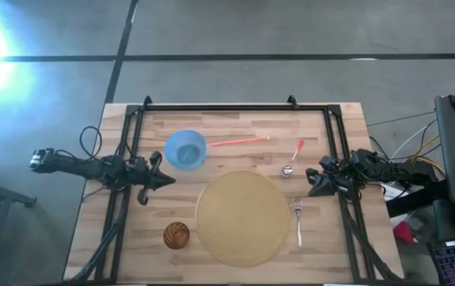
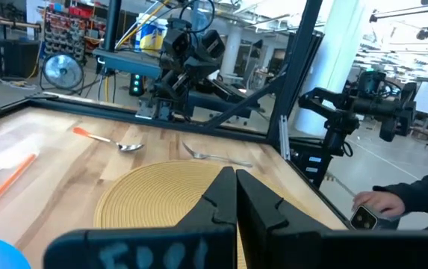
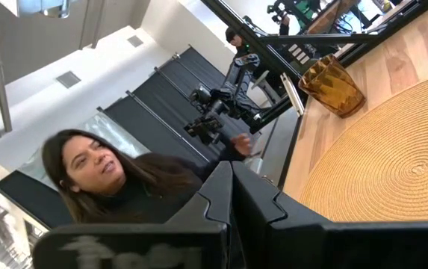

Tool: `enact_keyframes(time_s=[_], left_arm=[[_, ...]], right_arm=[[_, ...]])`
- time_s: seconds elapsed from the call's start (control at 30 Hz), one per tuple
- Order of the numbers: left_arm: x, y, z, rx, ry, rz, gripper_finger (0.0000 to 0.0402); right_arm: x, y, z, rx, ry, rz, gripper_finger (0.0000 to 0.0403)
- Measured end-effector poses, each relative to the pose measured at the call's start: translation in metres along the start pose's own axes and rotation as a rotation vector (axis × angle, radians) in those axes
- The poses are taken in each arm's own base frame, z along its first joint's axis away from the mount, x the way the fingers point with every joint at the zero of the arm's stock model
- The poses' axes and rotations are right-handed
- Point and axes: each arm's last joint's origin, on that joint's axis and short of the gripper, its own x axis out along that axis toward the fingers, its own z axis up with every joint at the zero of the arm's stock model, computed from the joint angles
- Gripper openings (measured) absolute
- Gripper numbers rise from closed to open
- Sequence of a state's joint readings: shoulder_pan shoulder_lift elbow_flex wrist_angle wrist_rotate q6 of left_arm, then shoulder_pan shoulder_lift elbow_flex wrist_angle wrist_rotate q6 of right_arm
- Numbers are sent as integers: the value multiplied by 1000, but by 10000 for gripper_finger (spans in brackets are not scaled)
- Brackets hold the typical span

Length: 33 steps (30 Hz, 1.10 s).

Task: Pick & Place Utensil
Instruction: Put the bowl on the mat

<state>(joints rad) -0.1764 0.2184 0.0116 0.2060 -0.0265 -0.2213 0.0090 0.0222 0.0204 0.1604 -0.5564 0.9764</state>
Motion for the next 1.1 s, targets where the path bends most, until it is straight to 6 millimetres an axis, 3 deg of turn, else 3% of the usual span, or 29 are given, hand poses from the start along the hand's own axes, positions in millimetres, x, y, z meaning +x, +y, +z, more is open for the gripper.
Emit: enact_keyframes(time_s=[1.1], left_arm=[[-1, 0, 12, 84, -130, 65, 0]], right_arm=[[0, 0, 0, 0, 0, 0, 8]])
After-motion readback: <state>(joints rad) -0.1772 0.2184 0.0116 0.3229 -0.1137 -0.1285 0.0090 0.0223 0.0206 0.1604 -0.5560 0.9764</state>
